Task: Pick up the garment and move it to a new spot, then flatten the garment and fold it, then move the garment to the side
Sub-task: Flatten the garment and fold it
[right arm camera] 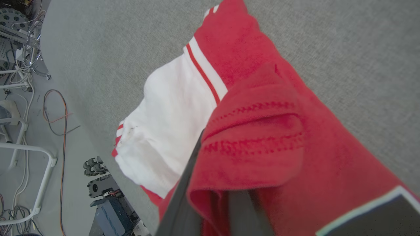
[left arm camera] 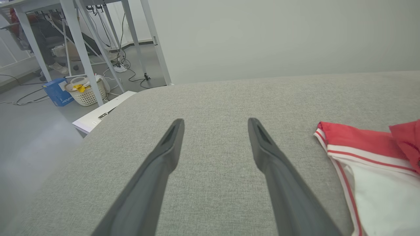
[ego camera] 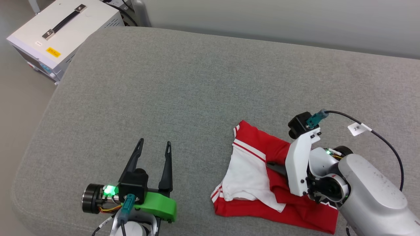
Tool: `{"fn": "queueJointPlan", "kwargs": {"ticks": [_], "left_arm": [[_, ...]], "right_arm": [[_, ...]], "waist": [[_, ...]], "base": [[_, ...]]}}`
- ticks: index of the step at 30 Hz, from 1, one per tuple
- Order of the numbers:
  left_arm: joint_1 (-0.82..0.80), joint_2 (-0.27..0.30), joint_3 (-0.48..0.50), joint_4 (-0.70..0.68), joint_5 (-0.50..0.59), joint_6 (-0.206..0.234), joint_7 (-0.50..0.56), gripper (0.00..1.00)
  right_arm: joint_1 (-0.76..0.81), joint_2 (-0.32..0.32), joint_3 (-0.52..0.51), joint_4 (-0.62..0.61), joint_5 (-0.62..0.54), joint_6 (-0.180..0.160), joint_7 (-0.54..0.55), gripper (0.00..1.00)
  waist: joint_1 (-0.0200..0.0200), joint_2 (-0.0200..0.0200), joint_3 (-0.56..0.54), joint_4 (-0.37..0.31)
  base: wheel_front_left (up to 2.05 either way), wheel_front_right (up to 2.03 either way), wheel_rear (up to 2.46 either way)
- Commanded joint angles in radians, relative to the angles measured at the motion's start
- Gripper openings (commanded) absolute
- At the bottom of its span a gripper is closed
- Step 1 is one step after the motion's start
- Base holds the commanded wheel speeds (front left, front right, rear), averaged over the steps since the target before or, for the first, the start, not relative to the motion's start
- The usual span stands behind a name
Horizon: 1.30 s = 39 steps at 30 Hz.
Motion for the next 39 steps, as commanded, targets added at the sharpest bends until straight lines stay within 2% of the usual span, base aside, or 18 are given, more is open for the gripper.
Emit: {"fn": "queueJointPlan", "kwargs": {"ticks": [1,5,10,12,13,17,21,24,26,30,34,39], "left_arm": [[-0.026,-0.011,0.003,0.003,0.008,-0.005,-0.006,1.0],[-0.035,-0.019,0.003,0.007,0.011,-0.008,-0.006,1.0],[-0.032,-0.024,0.012,0.013,0.014,-0.01,-0.006,1.0],[-0.025,-0.024,0.016,0.017,0.015,-0.011,-0.006,1.0],[-0.02,-0.023,0.019,0.02,0.016,-0.011,-0.006,1.0],[-0.001,-0.02,0.029,0.02,0.02,-0.01,-0.006,1.0],[0.021,-0.015,0.036,0.014,0.022,-0.01,-0.006,1.0],[0.035,-0.013,0.042,0.007,0.023,-0.01,-0.006,1.0],[0.043,-0.011,0.047,0.003,0.024,-0.008,-0.006,1.0],[0.055,-0.009,0.053,-0.003,0.025,-0.008,-0.006,1.0],[0.067,-0.006,0.057,-0.008,0.026,-0.009,-0.006,1.0],[0.085,-0.005,0.064,-0.012,0.025,-0.007,-0.006,1.0]], "right_arm": [[-0.014,0.011,0.018,0.034,-0.005,-0.001,-0.011,0.0],[-0.022,0.025,0.06,0.118,-0.018,-0.001,-0.043,0.0],[-0.029,0.034,0.083,0.163,-0.021,-0.001,-0.126,0.0],[-0.027,0.023,0.094,0.147,-0.017,-0.001,-0.159,0.62],[-0.023,0.012,0.1,0.128,-0.014,-0.001,-0.18,1.0],[0.002,-0.054,0.092,0.038,-0.007,-0.001,-0.257,1.0],[0.045,-0.128,0.037,-0.057,-0.023,-0.001,-0.326,1.0],[0.083,-0.17,-0.057,-0.105,-0.088,-0.001,-0.409,1.0],[0.11,-0.175,-0.131,-0.119,-0.15,-0.001,-0.47,1.0],[0.182,-0.138,-0.289,-0.145,-0.264,-0.001,-0.596,1.0],[0.256,-0.073,-0.448,-0.16,-0.404,-0.001,-0.734,1.0],[0.341,0.009,-0.557,-0.182,-0.513,-0.001,-0.841,1.0]], "waist": [[0.0,0.0049,0.008,0.005],[0.0,0.0049,0.017,0.009],[0.0,0.0049,0.008,0.001],[0.0,0.0049,-0.004,-0.006],[0.0,0.0049,-0.015,-0.01],[0.0,0.0049,-0.051,-0.033],[0.0,0.0049,-0.081,-0.059],[0.0,0.0049,-0.098,-0.079],[0.0,0.0049,-0.107,-0.092],[0.0,0.0049,-0.122,-0.114],[0.0,0.0049,-0.132,-0.131],[0.0,0.0049,-0.147,-0.149]], "base": [[0.0,0.0,0.0],[0.0,0.0,0.0],[0.0,0.0,0.0],[0.0,0.0,0.0],[0.0,0.0,0.0],[0.0,0.0,0.0],[0.0,0.0,0.0],[0.0,0.0,0.0],[0.0,0.0,0.0],[0.0,0.0,0.0],[0.0,0.0,0.0],[0.0,0.0,0.0]]}}
